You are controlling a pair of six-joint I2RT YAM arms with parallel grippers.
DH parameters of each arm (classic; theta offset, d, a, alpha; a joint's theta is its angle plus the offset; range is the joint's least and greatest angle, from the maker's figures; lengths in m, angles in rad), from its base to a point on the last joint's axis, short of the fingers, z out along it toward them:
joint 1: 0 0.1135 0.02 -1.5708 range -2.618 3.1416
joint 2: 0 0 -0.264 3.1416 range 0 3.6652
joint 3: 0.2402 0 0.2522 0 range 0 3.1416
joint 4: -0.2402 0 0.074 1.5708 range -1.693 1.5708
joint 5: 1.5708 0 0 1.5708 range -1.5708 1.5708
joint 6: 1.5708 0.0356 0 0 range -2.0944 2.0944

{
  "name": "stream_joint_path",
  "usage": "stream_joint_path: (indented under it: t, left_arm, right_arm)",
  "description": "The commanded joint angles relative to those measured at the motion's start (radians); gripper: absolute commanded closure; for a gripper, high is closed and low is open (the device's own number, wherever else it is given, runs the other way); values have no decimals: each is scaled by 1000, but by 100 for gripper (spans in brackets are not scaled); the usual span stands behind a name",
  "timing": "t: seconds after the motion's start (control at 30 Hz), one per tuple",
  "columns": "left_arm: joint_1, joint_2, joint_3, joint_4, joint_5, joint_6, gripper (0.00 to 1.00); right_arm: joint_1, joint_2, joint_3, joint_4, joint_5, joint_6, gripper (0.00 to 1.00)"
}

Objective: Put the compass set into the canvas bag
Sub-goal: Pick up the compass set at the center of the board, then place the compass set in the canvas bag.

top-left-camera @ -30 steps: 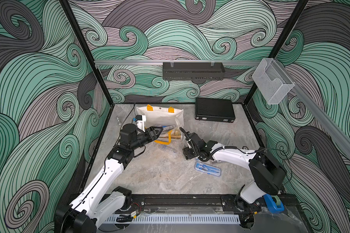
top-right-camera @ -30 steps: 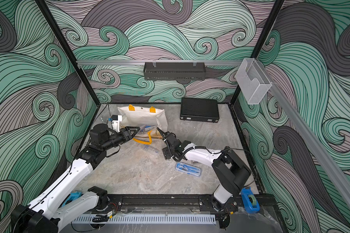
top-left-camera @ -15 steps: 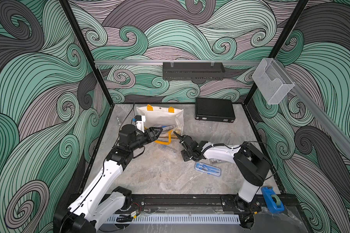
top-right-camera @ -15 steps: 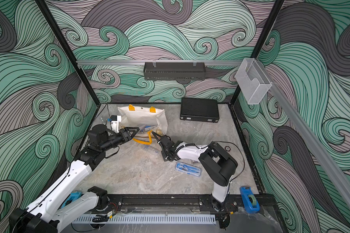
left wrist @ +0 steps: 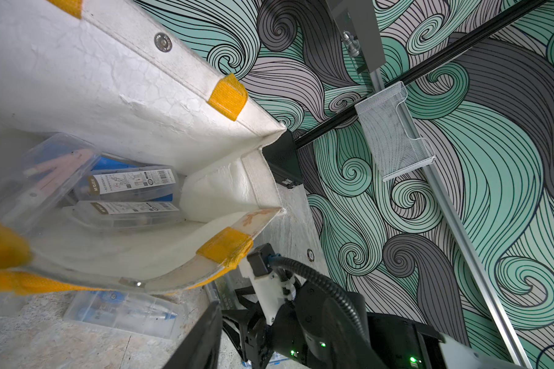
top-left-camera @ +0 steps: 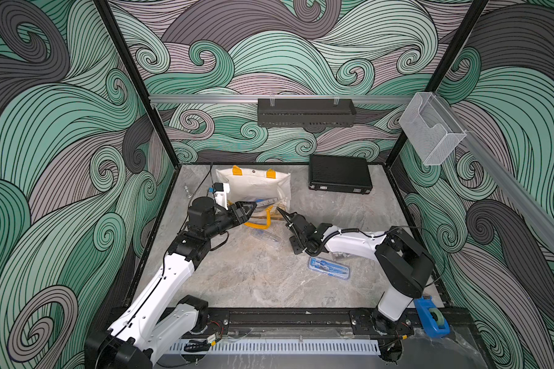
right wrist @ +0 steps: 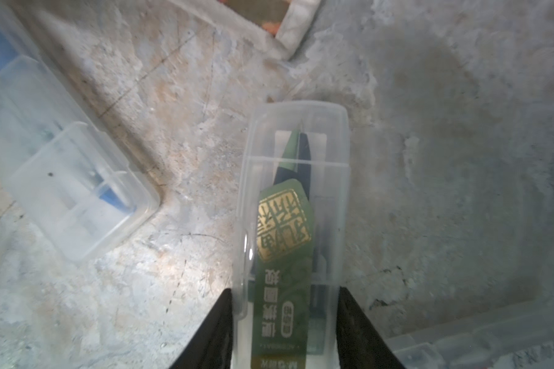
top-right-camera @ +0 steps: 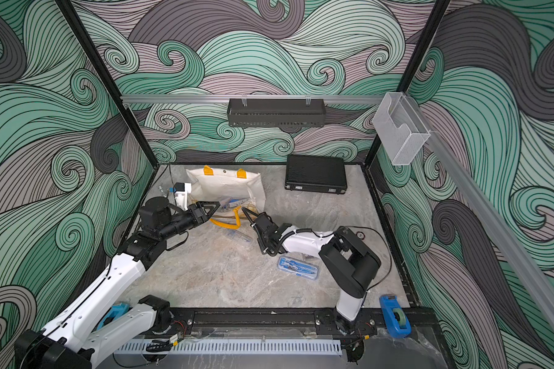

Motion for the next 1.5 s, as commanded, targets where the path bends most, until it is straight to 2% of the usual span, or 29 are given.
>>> stream_joint_path:
  t: [0.0,0.23,0.43,0.73,0.97,1.13,1.37,1.47]
  left_arm:
    - [10,-24,4,-13,-8,23,48]
    - [17,-41,-4,-16,-25,28,47]
    - [25,-71,-4,-43,-40,39,46]
    - [31,-129,-28,-82,-63,39,46]
    - [34,-154,-45,-105,-86,39,46]
    - [38,-147,-42,-121,-101,39,46]
    - [39,-126,-28,-155,-132,45,46]
    - [40,-113,-25,-161,-145,47,46]
  right_arm:
    - [-14,-109,-2,-42,67,-12,55]
    - [-32,-300,56,-112,114,-133,55]
    - [-31,-326,219,-115,-12,-267,57]
    - [-18,-119,541,-107,-287,-411,58]
    - [-21,116,722,-78,-419,-434,56]
    - [-43,263,821,-80,-434,-408,56]
    - [-86,355,867,-95,-394,-370,55]
    - [-104,369,880,-95,-414,-340,55]
